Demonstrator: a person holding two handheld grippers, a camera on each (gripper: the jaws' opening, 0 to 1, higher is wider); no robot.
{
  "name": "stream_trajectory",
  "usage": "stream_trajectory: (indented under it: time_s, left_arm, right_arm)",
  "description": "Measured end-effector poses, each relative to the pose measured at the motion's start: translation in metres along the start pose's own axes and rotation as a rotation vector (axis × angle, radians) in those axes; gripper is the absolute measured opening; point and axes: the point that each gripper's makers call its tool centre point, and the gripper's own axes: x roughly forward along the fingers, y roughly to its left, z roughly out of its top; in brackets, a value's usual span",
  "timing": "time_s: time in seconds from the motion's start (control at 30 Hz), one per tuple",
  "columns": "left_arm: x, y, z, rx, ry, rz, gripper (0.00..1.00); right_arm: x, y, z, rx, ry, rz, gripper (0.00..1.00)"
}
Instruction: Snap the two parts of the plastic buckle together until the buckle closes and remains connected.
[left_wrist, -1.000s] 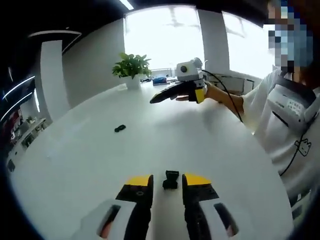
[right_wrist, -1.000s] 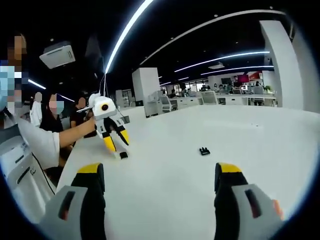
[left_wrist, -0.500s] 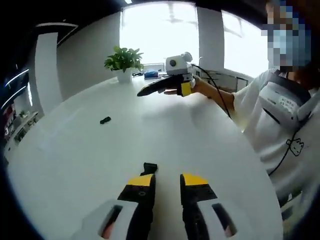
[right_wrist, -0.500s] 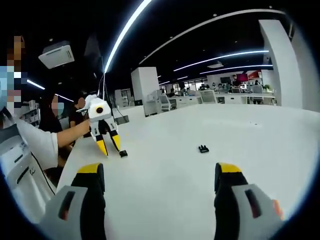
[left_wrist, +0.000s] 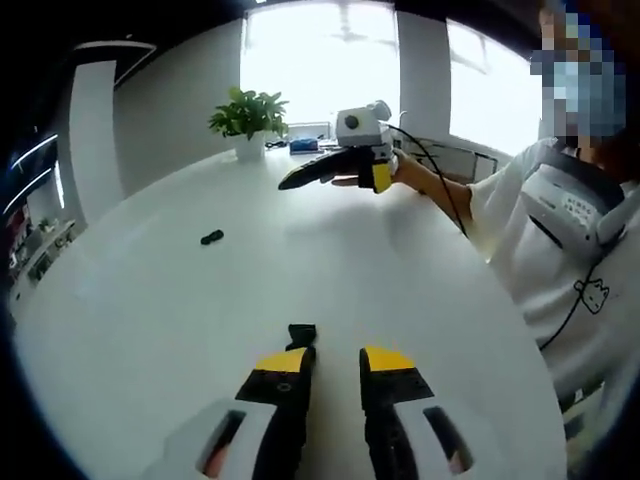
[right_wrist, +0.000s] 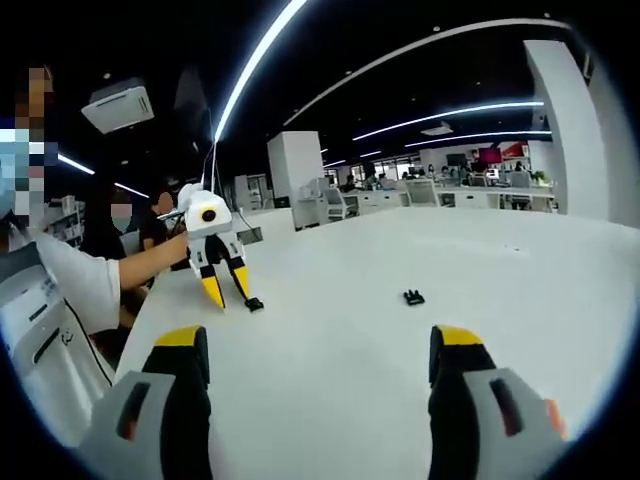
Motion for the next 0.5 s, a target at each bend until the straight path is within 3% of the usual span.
stream_trajectory:
  time_s: [0.2, 0.5]
  left_arm:
    - [0.000, 0.000, 0.001, 0.002, -0.007, -0.002, 0.19]
    - [-0.007, 0.003, 0.007, -0.008, -0.065, 0.034, 0.20]
  right_arm:
    - [-0.001, 0.000, -0.001, 0.003, 0.000, -0.001, 0.90]
    - [0.009, 0.017, -0.002, -0.040, 0.019, 0.071, 0.90]
